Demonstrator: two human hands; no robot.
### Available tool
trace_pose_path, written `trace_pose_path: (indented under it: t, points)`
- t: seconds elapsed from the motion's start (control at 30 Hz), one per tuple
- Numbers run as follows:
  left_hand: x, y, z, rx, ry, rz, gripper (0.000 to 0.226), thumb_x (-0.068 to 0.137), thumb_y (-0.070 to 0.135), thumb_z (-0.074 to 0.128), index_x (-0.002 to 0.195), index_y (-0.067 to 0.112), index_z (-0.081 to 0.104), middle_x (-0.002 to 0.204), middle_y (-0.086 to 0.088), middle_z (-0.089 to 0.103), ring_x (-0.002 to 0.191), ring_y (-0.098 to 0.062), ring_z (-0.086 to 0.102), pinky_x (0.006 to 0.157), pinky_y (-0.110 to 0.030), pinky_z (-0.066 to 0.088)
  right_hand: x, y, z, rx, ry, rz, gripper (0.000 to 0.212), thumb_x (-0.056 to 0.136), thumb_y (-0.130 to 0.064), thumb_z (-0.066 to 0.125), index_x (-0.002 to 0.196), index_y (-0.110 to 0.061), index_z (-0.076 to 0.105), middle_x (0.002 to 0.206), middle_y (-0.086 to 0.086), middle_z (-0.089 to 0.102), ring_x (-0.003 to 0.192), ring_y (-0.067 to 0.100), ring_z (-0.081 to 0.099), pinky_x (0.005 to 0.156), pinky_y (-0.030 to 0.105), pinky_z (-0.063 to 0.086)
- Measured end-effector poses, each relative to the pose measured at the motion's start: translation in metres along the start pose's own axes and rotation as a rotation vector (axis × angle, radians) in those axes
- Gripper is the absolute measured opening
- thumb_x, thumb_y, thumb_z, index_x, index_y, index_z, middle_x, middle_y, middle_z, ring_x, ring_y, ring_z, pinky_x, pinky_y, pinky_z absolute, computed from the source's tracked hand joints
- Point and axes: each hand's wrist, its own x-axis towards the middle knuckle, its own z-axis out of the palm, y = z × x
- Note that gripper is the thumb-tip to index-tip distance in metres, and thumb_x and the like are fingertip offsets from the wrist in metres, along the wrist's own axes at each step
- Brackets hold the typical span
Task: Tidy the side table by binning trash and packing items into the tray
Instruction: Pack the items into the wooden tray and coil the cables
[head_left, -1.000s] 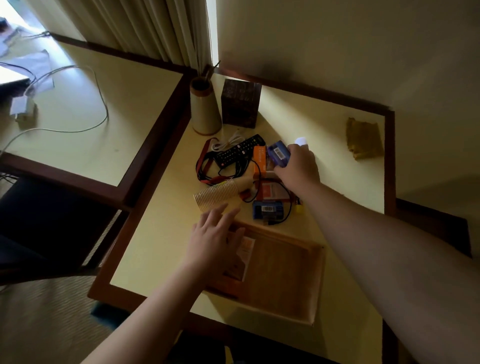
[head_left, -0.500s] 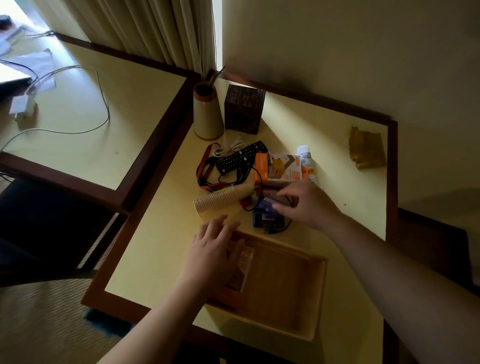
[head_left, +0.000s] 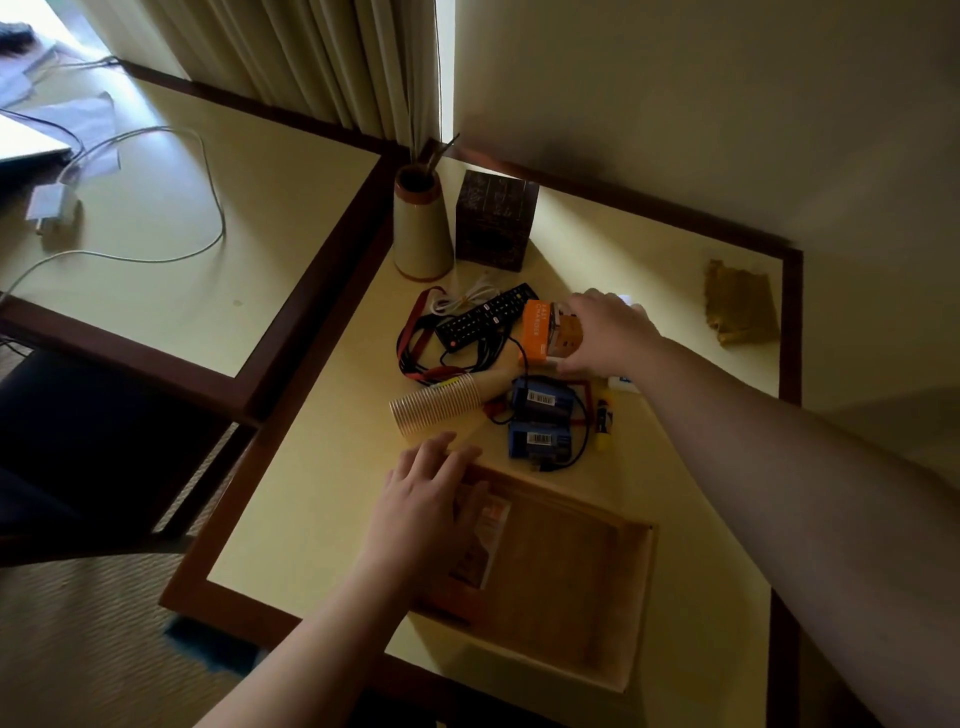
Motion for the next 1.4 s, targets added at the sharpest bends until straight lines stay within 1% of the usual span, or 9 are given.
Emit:
trace_pose_path:
  t: [0.17,0.3,0.47,0.63,0.8,0.87,1.0,1.17,1.4]
  points:
    - [0.000,0.003,-0.002,-0.021,0.001,-0.010,0.050,0.101,0.060,0.035,0.145,0.039,0.046,0.156,0.003,0.040,0.141,-0.024,0.035,0.113,-0.046,0.043,-0.075,-0.001,-0.017,0.110,0.255,0.139,0.082,0.074,-0.058,0.083,0.141,-0.028,0.045,0.133,0.001,0.056,0.120,0.026,0.052,0.096,0.048,0.042]
    - [-0.001,0.004,-0.005,-0.052,-0.003,-0.014,0.047,0.102,0.057,0.035,0.144,0.039,0.047,0.155,0.003,0.040,0.141,-0.024,0.035,0.113,-0.045,0.042,-0.158,-0.016,-0.013,0.243,0.406,0.062,0.088,0.073,-0.044,0.088,0.147,-0.028,0.044,0.146,-0.002,0.052,0.133,0.023,0.048,0.107,0.049,0.044]
    - [-0.001,0.003,-0.005,-0.109,-0.006,-0.019,0.041,0.105,0.052,0.040,0.141,0.036,0.051,0.154,0.001,0.043,0.138,-0.025,0.036,0.109,-0.046,0.043,-0.233,-0.029,0.011,0.110,0.194,-0.327,0.109,0.072,-0.037,0.087,0.161,-0.032,0.025,0.167,-0.007,0.028,0.156,0.018,0.020,0.123,0.045,0.025]
    - [-0.001,0.002,-0.004,-0.130,0.011,-0.013,0.040,0.106,0.049,0.041,0.141,0.034,0.054,0.152,0.000,0.044,0.136,-0.027,0.037,0.105,-0.048,0.046,-0.258,-0.044,0.030,-0.135,0.137,-0.580,0.092,0.075,-0.023,0.082,0.155,-0.027,0.038,0.161,-0.001,0.042,0.150,0.026,0.037,0.120,0.044,0.028]
    - [-0.001,0.002,-0.004,-0.129,-0.008,-0.007,0.042,0.104,0.052,0.037,0.141,0.037,0.050,0.153,0.003,0.041,0.138,-0.025,0.035,0.104,-0.048,0.048,-0.259,-0.058,0.044,-0.171,0.000,-0.663,0.068,0.090,-0.017,0.067,0.152,-0.030,0.040,0.165,0.000,0.035,0.155,0.027,0.025,0.123,0.051,0.030]
    - [-0.001,0.002,-0.004,-0.134,0.002,-0.003,0.043,0.104,0.053,0.035,0.141,0.036,0.051,0.153,0.003,0.041,0.139,-0.025,0.035,0.105,-0.047,0.048,-0.258,-0.063,0.049,-0.207,0.021,-0.719,0.062,0.089,-0.016,0.070,0.146,-0.028,0.048,0.161,0.003,0.043,0.152,0.028,0.033,0.121,0.050,0.035]
    - [-0.001,0.003,-0.004,-0.157,0.010,-0.010,0.041,0.105,0.051,0.037,0.141,0.036,0.051,0.153,0.002,0.041,0.139,-0.024,0.033,0.108,-0.047,0.045,-0.249,-0.065,0.065,-0.187,-0.089,-0.648,0.065,0.092,-0.010,0.068,0.147,-0.033,0.044,0.163,0.011,0.031,0.153,0.035,0.028,0.116,0.056,0.039]
    - [-0.003,0.003,-0.005,-0.152,0.019,-0.005,0.040,0.106,0.050,0.038,0.140,0.035,0.052,0.152,0.002,0.042,0.138,-0.023,0.034,0.108,-0.047,0.045,-0.235,-0.073,0.083,-0.235,-0.150,-0.621,0.066,0.085,-0.017,0.075,0.143,-0.038,0.049,0.149,0.016,0.047,0.140,0.040,0.045,0.099,0.055,0.053]
    - [-0.004,0.005,-0.006,-0.134,0.034,0.007,0.041,0.106,0.047,0.041,0.142,0.032,0.053,0.153,-0.001,0.044,0.139,-0.025,0.034,0.108,-0.048,0.044,-0.227,-0.079,0.089,-0.164,-0.223,-0.607,0.069,0.100,-0.016,0.057,0.155,-0.040,0.022,0.157,0.019,0.034,0.143,0.042,0.036,0.100,0.052,0.049]
